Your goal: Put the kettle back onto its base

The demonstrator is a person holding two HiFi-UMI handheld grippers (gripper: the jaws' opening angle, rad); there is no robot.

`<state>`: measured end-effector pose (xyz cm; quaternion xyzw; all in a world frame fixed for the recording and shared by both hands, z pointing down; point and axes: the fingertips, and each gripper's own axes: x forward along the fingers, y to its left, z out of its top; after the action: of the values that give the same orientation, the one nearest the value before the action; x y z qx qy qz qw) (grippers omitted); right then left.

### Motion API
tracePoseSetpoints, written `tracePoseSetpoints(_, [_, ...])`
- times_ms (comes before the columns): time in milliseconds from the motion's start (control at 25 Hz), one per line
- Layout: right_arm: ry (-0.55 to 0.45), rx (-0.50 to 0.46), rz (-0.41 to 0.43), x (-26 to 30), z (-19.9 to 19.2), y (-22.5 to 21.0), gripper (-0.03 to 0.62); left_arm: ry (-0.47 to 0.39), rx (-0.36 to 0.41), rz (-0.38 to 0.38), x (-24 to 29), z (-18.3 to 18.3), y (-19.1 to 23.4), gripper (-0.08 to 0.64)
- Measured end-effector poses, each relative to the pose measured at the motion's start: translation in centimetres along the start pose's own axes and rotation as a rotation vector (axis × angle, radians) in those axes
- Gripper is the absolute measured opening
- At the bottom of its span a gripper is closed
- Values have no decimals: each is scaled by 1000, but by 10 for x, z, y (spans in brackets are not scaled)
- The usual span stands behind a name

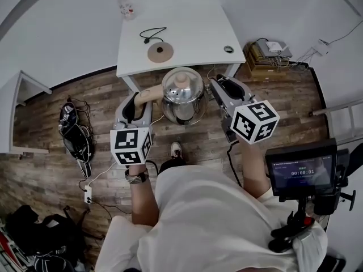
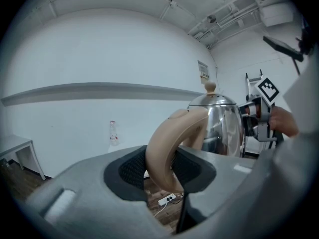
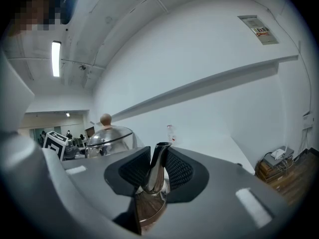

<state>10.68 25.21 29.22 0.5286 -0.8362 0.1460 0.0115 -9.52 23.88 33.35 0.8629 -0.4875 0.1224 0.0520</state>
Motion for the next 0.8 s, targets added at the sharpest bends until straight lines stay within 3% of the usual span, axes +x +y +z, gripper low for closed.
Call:
tracePoseSetpoints(160, [-6,3,-22,22,-1,-12,94,8,11,-23,25,-2,13,150])
tracePoseSetpoints(600, [46,50,-74,150,5,-36,92,60,3,-72,122,1,110,150])
tracePoseSetpoints(800, [38,55,-91,164,13,-39,93,55,14,-89,136,10,121,150])
